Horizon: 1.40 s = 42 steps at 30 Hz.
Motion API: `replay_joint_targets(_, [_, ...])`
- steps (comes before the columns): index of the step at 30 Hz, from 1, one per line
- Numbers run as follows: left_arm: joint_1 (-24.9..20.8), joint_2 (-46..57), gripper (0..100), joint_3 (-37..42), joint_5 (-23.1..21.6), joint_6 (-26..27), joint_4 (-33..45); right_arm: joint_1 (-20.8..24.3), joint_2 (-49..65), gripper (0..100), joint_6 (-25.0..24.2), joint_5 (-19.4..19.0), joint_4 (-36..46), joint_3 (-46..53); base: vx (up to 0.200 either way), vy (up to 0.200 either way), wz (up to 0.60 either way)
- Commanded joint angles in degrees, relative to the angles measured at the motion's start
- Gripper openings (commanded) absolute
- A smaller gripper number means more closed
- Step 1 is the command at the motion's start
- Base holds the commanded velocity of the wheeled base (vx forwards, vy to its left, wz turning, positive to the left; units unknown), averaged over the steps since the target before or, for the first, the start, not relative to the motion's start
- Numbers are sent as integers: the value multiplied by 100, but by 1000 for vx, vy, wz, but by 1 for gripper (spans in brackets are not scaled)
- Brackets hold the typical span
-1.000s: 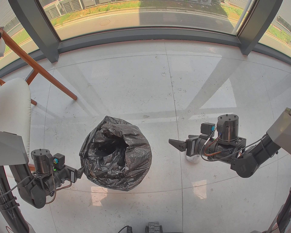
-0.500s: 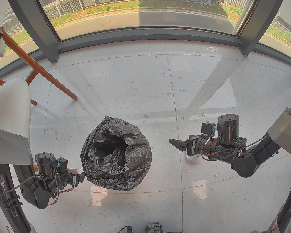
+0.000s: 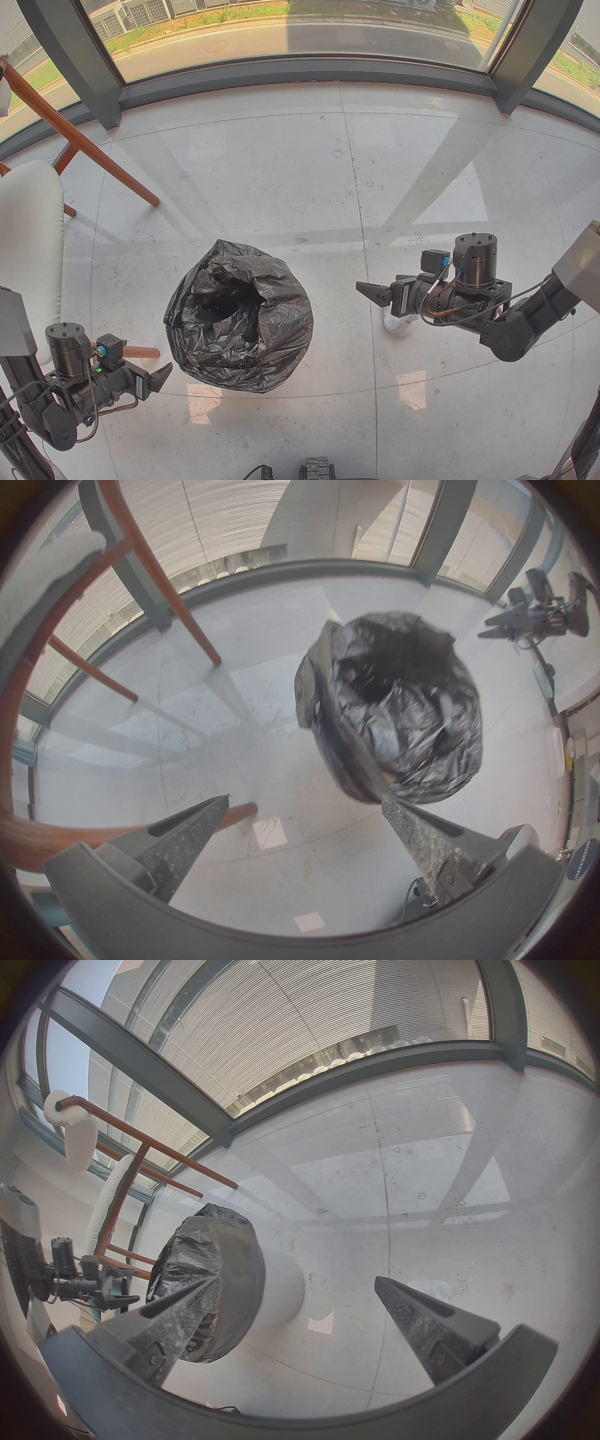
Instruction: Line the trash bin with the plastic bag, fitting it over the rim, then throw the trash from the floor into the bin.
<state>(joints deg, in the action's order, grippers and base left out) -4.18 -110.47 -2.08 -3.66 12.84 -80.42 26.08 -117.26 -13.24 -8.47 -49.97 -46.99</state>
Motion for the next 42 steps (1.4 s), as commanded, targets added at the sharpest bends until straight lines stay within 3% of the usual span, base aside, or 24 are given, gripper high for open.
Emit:
replay_joint_targets(1, [-21, 746, 100, 165, -258, 43, -53, -331, -51, 100, 41, 74, 5, 15, 0, 0, 0])
replay_joint_targets(7, [-364, 1010, 100, 156, -786, -36, -343, -797, -306, 100, 67, 197, 14, -20, 0, 0, 0])
replay_joint_targets(11, [-689, 1151, 100, -117, -777, -71, -404, -1069, -552, 100, 67, 214, 84, -47, 0, 0, 0])
replay_joint_targets(19, [-909, 1309, 100, -1110, -724, -299, -325, -1377, -1361, 100, 76, 302, 110, -460, 0, 0, 0])
replay_joint_targets(22, [-944, 1344, 100, -1136, -724, -299, -237, -1412, -1563, 100, 76, 302, 119, -600, 0, 0, 0])
replay_joint_targets(29, [-1120, 1968, 100, -1479, -715, -431, 932, -1527, -1923, 100, 67, 302, 638, -1233, 0, 0, 0])
replay_joint_targets(30, [-1120, 2267, 100, -1734, -663, -598, 1556, -1527, -2046, 100, 76, 302, 805, -1488, 0, 0, 0])
replay_joint_targets(33, [-1173, 2522, 100, -1989, -610, -668, 2241, -1544, -2231, 100, 76, 311, 1033, -1813, 0, 0, 0])
replay_joint_targets(42, [-1243, 2680, 100, -2042, -601, -633, 2549, -1518, -2785, 100, 102, 311, 1455, -2595, 0, 0, 0])
